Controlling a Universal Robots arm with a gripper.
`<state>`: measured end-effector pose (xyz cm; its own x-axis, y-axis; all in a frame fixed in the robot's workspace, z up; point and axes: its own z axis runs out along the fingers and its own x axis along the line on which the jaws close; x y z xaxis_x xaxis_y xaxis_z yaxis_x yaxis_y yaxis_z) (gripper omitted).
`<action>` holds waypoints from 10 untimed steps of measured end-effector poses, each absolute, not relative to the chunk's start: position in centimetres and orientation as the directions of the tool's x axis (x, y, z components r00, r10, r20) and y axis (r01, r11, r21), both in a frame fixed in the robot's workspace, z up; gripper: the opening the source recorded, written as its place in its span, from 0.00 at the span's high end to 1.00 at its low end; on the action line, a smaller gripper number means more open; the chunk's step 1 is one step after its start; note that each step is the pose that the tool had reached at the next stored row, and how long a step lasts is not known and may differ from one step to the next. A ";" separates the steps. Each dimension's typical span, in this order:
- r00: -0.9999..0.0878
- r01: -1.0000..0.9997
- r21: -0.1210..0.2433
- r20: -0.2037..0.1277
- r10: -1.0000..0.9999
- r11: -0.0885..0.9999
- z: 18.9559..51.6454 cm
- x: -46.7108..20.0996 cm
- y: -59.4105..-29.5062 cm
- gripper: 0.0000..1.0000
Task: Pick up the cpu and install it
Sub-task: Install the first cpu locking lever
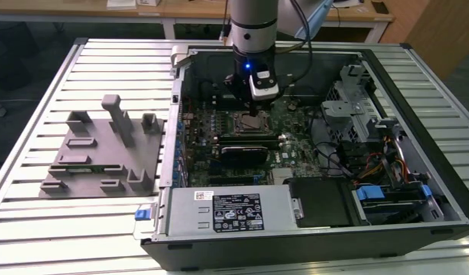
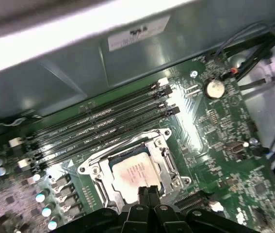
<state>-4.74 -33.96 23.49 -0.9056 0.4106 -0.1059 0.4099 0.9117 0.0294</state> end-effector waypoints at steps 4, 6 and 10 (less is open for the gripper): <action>-0.906 0.410 0.030 -0.106 0.411 0.912 23.6 -4.7 -34.0 0.89; -0.906 0.410 0.029 -0.106 0.411 0.912 23.6 -4.7 -34.0 0.89; -0.907 0.410 0.024 -0.095 0.411 0.912 23.6 -4.7 -34.0 0.89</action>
